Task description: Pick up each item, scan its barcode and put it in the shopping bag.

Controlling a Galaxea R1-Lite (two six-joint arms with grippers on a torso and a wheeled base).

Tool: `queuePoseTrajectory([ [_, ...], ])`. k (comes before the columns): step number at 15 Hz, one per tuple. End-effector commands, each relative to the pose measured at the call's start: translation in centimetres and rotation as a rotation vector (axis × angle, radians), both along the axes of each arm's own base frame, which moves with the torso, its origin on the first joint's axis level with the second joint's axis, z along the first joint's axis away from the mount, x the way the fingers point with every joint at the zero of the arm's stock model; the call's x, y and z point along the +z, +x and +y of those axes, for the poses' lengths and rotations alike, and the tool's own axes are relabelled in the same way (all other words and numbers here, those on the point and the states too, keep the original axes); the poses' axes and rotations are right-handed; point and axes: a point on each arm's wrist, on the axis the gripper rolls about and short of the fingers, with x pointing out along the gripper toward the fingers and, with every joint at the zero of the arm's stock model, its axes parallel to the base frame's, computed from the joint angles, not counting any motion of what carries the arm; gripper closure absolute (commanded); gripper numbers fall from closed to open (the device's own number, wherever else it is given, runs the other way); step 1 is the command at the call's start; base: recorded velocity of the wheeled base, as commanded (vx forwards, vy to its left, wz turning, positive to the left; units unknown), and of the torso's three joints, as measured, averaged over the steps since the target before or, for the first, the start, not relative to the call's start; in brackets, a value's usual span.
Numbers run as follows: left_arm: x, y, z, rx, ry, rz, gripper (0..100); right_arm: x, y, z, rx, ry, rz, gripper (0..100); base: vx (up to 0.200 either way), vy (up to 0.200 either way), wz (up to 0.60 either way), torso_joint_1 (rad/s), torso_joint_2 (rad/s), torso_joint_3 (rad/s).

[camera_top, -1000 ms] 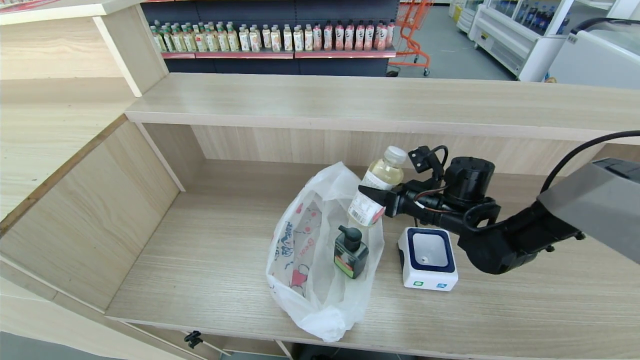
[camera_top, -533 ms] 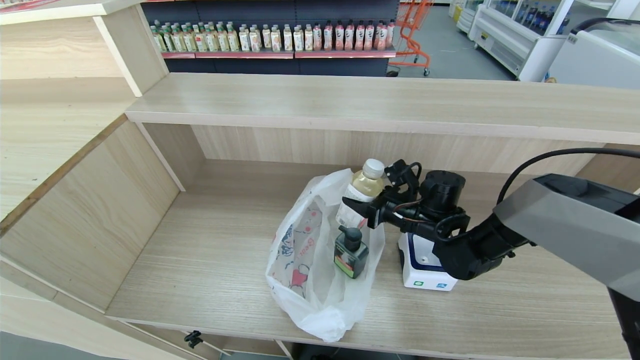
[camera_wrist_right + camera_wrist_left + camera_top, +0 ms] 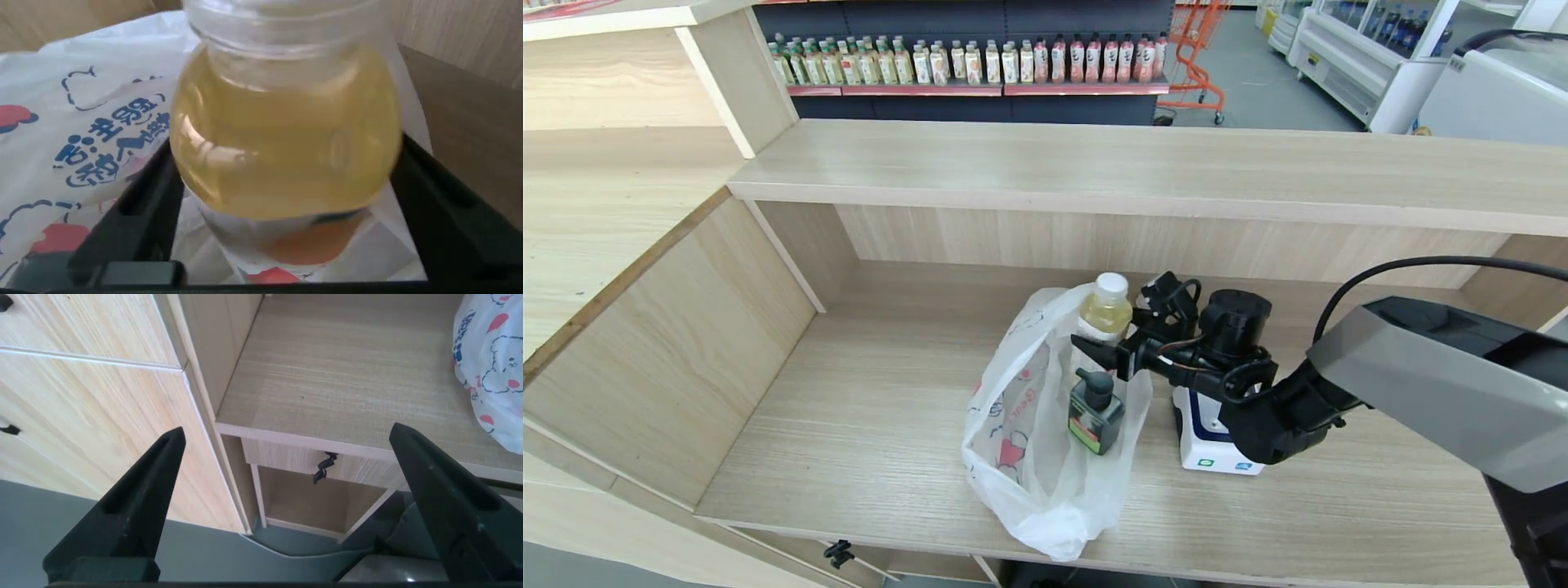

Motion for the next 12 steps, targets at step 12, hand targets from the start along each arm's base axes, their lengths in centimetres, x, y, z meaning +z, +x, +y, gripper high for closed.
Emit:
queuePoseTrajectory([
  [12,0.0,0.0,0.0,-0.001,0.000,0.000,0,14.8,-21.5,-14.9,-0.077,0.267,0.256,0,0.000,0.000,0.00,0.000,0.00,0.000],
])
